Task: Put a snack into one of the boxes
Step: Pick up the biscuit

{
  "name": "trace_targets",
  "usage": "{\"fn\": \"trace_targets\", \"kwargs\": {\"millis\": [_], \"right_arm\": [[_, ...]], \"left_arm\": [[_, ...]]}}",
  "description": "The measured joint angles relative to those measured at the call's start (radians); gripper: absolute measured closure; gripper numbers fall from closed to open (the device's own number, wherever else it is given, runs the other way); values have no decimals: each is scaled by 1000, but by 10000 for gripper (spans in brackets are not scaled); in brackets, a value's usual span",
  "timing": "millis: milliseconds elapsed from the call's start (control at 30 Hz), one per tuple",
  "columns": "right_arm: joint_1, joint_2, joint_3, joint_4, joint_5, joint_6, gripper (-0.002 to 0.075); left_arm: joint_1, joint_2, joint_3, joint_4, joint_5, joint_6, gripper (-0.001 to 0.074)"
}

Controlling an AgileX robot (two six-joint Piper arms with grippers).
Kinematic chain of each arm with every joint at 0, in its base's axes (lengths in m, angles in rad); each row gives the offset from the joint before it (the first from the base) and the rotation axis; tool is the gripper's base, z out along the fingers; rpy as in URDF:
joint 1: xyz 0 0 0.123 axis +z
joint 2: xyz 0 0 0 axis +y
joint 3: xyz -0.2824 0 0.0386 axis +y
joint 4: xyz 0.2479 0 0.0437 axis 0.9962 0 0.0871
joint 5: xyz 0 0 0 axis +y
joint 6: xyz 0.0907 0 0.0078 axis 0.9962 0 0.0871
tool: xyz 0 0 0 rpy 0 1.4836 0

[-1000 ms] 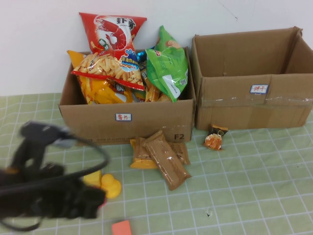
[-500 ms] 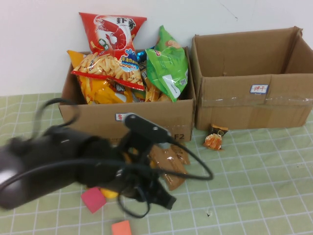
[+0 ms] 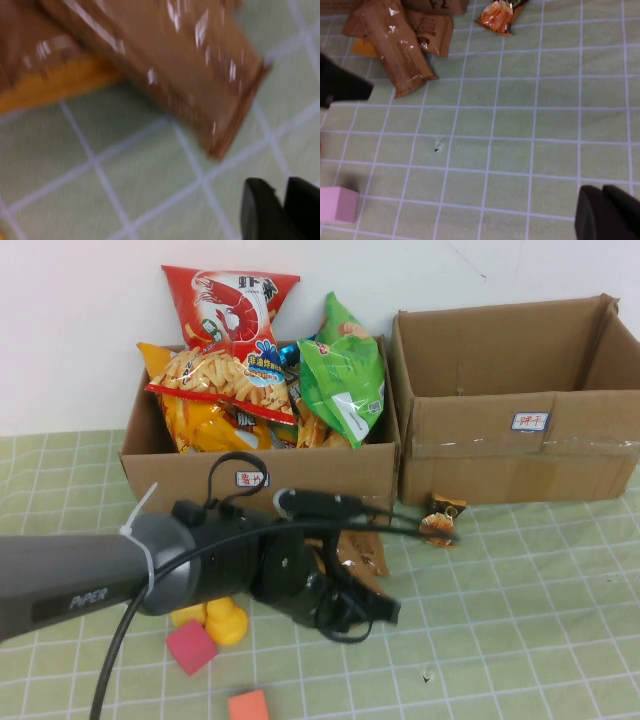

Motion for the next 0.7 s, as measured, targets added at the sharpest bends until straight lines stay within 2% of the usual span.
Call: {"fn": "trace_targets", "kwargs": {"millis": [67, 233, 300, 400, 700], "right_arm": [[0, 0, 0, 4, 0, 0, 728], [0, 0, 0, 6, -1, 0, 728], [0, 0, 0, 6, -1, 0, 728], [0, 0, 0, 6, -1, 0, 728], [0, 6, 0, 8, -1, -2, 728]], "left_arm": [[0, 0, -9, 0, -47, -31, 582], [6, 13, -65, 0, -105, -96, 246], [14, 31, -95, 0, -102, -111, 153], [27, 62, -145, 36, -53, -129, 115], [34, 141, -253, 418, 119, -445, 152]]}}
